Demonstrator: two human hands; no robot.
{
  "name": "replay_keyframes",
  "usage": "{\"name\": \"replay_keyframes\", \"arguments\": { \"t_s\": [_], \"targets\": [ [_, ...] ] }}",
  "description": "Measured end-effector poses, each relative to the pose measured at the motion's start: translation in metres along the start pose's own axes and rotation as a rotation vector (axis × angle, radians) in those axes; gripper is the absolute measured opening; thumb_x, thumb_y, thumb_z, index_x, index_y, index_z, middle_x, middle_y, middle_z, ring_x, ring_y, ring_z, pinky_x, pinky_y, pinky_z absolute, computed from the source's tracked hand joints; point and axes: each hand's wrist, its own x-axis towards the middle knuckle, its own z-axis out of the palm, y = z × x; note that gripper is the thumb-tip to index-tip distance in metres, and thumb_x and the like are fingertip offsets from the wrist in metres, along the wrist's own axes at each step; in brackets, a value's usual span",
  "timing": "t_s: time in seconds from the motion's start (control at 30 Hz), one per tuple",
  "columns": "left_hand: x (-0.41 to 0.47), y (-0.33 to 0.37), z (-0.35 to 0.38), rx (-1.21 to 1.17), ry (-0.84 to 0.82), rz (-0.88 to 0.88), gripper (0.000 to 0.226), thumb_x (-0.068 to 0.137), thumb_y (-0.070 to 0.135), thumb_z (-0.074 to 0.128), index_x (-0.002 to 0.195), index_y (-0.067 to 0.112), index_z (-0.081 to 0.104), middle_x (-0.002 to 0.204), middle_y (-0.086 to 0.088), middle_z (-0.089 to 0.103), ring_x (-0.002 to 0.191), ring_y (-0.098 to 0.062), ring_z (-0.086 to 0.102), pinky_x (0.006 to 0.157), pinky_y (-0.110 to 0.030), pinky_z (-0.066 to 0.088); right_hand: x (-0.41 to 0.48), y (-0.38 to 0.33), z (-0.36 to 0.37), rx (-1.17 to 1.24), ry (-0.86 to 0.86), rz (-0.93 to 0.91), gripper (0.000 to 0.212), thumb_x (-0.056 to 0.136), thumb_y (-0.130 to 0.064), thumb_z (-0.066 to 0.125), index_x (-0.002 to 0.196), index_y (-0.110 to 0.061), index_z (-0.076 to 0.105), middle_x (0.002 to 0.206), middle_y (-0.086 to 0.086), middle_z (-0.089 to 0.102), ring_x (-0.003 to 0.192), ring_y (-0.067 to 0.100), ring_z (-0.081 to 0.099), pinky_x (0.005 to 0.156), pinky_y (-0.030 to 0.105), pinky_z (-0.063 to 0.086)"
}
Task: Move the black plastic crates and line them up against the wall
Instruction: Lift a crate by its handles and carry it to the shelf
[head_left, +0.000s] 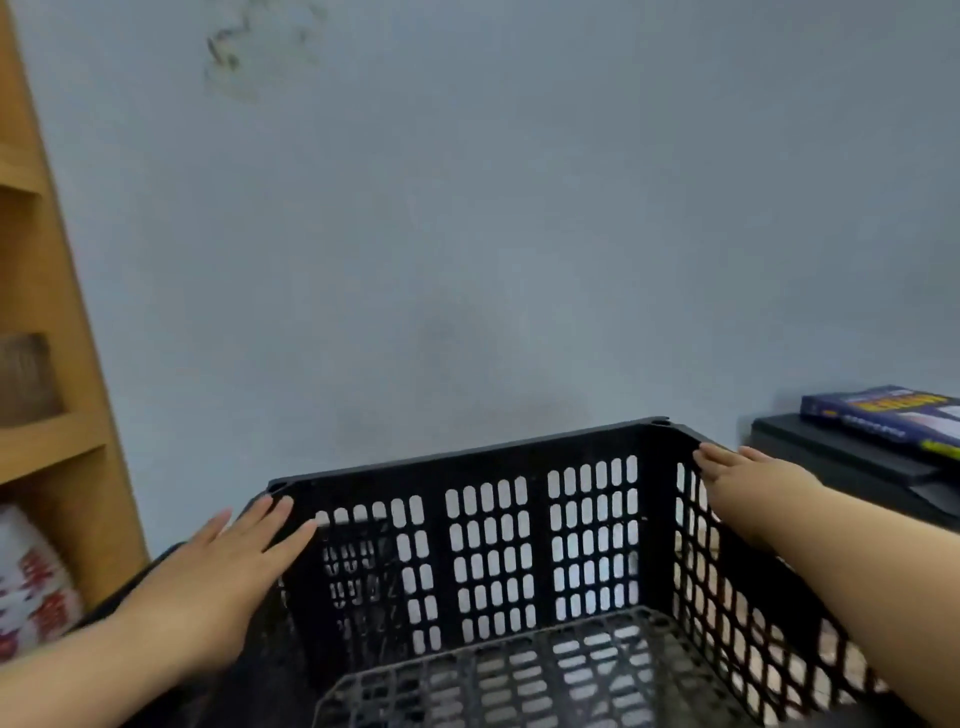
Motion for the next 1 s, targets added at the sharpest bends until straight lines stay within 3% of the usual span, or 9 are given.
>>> {"name": "replay_keyframes", "arguments": {
  "t_s": [0.13, 0.23, 0.33, 0.43, 0.77, 1.0],
  "targets": [
    [0.031, -0.033, -0.038, 0.064, 0.153, -0.066, 0.095, 0.077, -0.001, 0.042, 0.141, 0.031, -0.02, 0.14, 0.003, -0.033, 0.126, -0.007, -0.029, 0.113, -0.032, -0.01, 0.032, 0.018, -0.056, -0.026, 0.122, 0.052, 0.051, 0.095, -0.014, 0.037, 0.146, -0.011, 0.028, 0.16, 0.008, -0.004, 0.147, 0.019, -0.008, 0.119, 0.037, 0.005],
    [0.055, -0.063, -0.047, 0.067, 0.234, -0.12, 0.097, 0.076, 0.002, 0.043, 0.135, 0.034, -0.026, 0.144, 0.002, -0.031, 0.128, -0.009, -0.03, 0.111, -0.031, -0.01, 0.062, 0.021, -0.089, -0.05, 0.199, 0.068, 0.051, 0.094, -0.016, 0.042, 0.144, -0.013, 0.033, 0.16, 0.009, -0.003, 0.147, 0.019, -0.008, 0.119, 0.038, 0.005],
    [0.078, -0.094, -0.055, 0.09, 0.264, -0.166, 0.098, 0.075, 0.004, 0.045, 0.126, 0.037, -0.032, 0.141, 0.002, -0.034, 0.129, -0.011, -0.03, 0.11, -0.031, -0.01, 0.098, 0.015, -0.12, -0.041, 0.252, 0.066, 0.051, 0.093, -0.016, 0.043, 0.143, -0.014, 0.033, 0.16, 0.009, -0.002, 0.147, 0.019, -0.008, 0.119, 0.039, 0.005],
    [0.093, -0.124, -0.063, 0.095, 0.269, -0.216, 0.098, 0.075, 0.003, 0.046, 0.129, 0.034, -0.03, 0.139, 0.003, -0.035, 0.13, -0.011, -0.03, 0.113, -0.034, -0.01, 0.129, -0.002, -0.151, -0.019, 0.279, 0.043, 0.051, 0.093, -0.013, 0.041, 0.144, -0.012, 0.032, 0.16, 0.01, -0.003, 0.147, 0.02, -0.008, 0.119, 0.039, 0.004],
    [0.125, -0.263, -0.008, 0.114, 0.201, -0.237, 0.101, 0.078, 0.015, 0.056, 0.13, 0.043, -0.026, 0.145, 0.002, -0.035, 0.133, -0.015, -0.032, 0.112, -0.032, -0.013, 0.189, -0.129, -0.219, -0.004, 0.181, -0.039, 0.055, 0.092, -0.013, 0.049, 0.144, -0.011, 0.032, 0.159, 0.014, -0.005, 0.147, 0.022, -0.011, 0.118, 0.04, 0.002],
    [0.159, -0.365, 0.038, 0.151, 0.186, -0.11, 0.1, 0.075, 0.0, 0.047, 0.132, 0.039, -0.026, 0.143, 0.002, -0.036, 0.134, -0.014, -0.03, 0.11, -0.032, -0.017, 0.205, -0.24, -0.252, 0.03, 0.058, 0.037, 0.059, 0.091, -0.01, 0.051, 0.145, -0.006, 0.027, 0.159, 0.014, -0.007, 0.147, 0.025, -0.011, 0.119, 0.041, 0.004]
  ]
}}
